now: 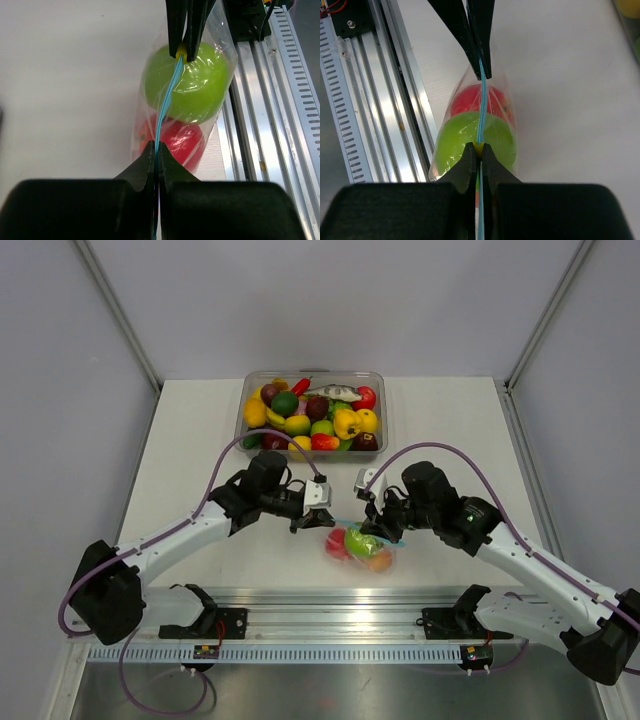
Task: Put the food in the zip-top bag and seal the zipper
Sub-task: Zip the zipper food storage bag at the center of the board.
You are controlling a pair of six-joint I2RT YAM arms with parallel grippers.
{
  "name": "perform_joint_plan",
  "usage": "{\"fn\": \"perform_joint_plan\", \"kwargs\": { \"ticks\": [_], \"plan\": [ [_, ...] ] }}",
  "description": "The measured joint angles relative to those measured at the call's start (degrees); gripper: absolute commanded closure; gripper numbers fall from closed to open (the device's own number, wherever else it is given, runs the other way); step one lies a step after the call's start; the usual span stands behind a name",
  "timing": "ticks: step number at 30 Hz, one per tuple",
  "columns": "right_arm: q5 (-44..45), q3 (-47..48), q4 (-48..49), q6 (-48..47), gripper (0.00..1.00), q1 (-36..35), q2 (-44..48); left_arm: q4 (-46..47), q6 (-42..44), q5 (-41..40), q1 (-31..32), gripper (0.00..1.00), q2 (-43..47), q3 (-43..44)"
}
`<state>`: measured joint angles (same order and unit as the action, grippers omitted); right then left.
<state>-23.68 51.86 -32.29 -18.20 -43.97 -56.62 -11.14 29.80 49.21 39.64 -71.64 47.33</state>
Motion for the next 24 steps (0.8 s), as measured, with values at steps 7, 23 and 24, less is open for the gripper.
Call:
{"fn": "perform_joint_plan", "kwargs": {
  "ticks": [7, 23, 24],
  "plan": [
    [0.22, 0.00, -0.20, -0.02, 1.00, 0.00, 1.03, 0.50, -0.09, -1.64, 0.04, 1.00, -0.26, 0.42],
    [1.88, -0.07, -0.72, -0.22, 1.00, 0.04, 5.60, 2.34, -2.29, -7.48, -6.69, 1.00, 4.92, -2.01],
    [2.05, -0.09, -0.87, -0.20, 1.00, 0.04, 5.81, 2.27, -2.40, -7.98, -7.08, 1.00, 4.92, -2.16]
  ]
}}
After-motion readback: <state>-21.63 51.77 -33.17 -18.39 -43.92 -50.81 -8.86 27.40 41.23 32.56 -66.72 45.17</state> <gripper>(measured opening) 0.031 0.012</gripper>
